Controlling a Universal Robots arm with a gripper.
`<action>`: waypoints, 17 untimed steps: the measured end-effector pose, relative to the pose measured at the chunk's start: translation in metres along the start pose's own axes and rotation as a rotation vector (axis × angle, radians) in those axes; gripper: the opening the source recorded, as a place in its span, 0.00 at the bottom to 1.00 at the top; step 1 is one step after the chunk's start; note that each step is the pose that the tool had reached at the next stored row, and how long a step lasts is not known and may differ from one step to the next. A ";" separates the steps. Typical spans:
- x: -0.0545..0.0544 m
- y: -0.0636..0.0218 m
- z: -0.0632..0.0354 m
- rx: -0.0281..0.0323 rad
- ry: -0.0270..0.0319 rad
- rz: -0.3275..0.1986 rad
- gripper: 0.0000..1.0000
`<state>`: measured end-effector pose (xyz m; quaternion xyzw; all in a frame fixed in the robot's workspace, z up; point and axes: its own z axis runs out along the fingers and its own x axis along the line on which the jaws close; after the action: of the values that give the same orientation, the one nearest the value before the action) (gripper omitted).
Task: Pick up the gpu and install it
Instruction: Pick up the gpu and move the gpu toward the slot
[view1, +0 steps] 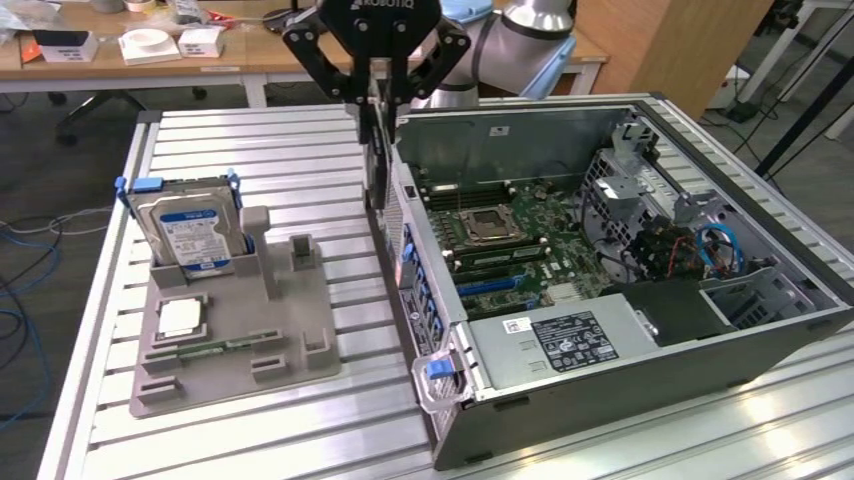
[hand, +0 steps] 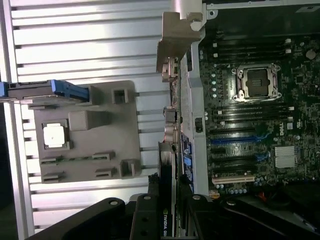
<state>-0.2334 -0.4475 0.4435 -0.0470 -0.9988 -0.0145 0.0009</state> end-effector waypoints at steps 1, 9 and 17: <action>-0.003 0.0002 0.0001 -0.0027 0.0019 0.000 0.26; -0.015 0.0014 0.0002 -0.0030 0.0034 0.000 0.26; -0.021 0.0020 0.0002 -0.0030 0.0034 0.000 0.26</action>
<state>-0.2118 -0.4475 0.4433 -0.0470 -0.9988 -0.0161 0.0025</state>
